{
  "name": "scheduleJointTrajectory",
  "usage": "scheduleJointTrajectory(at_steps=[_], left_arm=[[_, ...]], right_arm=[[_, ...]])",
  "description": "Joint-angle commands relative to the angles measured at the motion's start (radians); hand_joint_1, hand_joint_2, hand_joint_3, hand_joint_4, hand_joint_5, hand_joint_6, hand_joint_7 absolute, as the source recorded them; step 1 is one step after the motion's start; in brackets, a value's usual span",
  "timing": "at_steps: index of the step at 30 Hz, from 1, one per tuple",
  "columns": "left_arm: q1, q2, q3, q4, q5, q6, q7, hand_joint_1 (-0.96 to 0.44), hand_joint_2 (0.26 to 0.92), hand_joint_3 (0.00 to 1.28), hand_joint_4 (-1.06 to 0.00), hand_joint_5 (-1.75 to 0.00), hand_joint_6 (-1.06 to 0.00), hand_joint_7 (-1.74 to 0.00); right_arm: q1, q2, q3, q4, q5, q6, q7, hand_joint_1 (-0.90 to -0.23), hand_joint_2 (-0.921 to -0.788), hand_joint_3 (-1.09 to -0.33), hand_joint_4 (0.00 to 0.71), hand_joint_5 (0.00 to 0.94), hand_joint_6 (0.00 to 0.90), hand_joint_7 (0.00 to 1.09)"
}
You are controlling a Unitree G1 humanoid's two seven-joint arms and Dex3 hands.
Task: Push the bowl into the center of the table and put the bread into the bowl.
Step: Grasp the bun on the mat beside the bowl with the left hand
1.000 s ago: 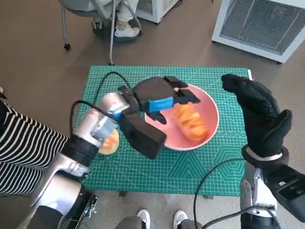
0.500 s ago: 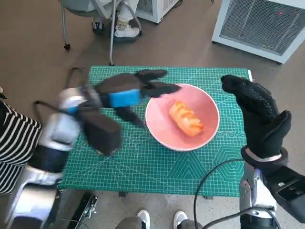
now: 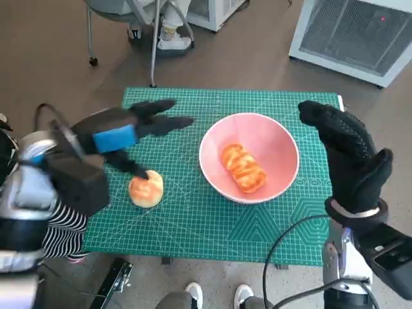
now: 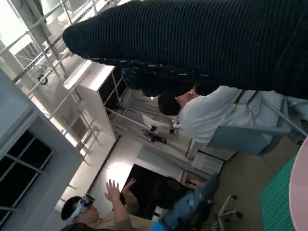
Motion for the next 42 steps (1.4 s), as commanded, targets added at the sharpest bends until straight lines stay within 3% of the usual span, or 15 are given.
scheduleJointTrajectory(at_steps=[1, 10, 19, 29, 35, 42], left_arm=[[0.057, 0.042, 0.017, -0.063, -0.033, 0.072, -0.058, -0.41, 0.727, 0.00, -0.04, 0.00, -0.23, -0.02], [0.122, 0.053, 0.014, -0.095, -0.042, 0.171, -0.115, -0.25, 0.719, 0.00, -0.04, 0.00, -0.22, -0.01], [0.140, 0.019, -0.020, -0.073, -0.015, 0.218, -0.114, -0.16, 0.722, 0.00, -0.05, 0.00, -0.22, 0.00], [0.114, -0.044, -0.081, 0.045, 0.012, 0.191, -0.092, -0.12, 0.727, 0.00, -0.08, -0.01, -0.25, -0.01], [0.080, -0.099, -0.116, 0.196, 0.046, 0.101, -0.044, -0.09, 0.728, 0.00, -0.12, -0.02, -0.29, -0.02], [0.069, -0.141, -0.157, 0.306, 0.162, -0.003, 0.121, 0.02, 0.741, 0.01, -0.28, -0.04, -0.37, -0.03]], right_arm=[[0.006, 0.000, 0.000, 0.021, 0.002, 0.015, 0.004, -0.710, -0.921, -0.717, 0.189, 0.001, 0.099, 0.43], [-0.008, -0.007, -0.002, 0.037, 0.008, 0.020, 0.013, -0.705, -0.921, -0.717, 0.189, 0.001, 0.097, 0.43], [-0.017, -0.015, -0.003, 0.039, 0.018, 0.034, 0.027, -0.705, -0.921, -0.718, 0.197, 0.004, 0.096, 0.43], [-0.018, -0.024, -0.007, 0.030, 0.026, 0.050, 0.042, -0.703, -0.921, -0.717, 0.203, 0.006, 0.097, 0.43], [-0.014, -0.027, -0.010, 0.024, 0.028, 0.055, 0.050, -0.703, -0.921, -0.718, 0.202, 0.005, 0.096, 0.43], [-0.006, -0.033, -0.013, 0.017, 0.028, 0.061, 0.056, -0.703, -0.921, -0.718, 0.202, 0.004, 0.095, 0.43]])
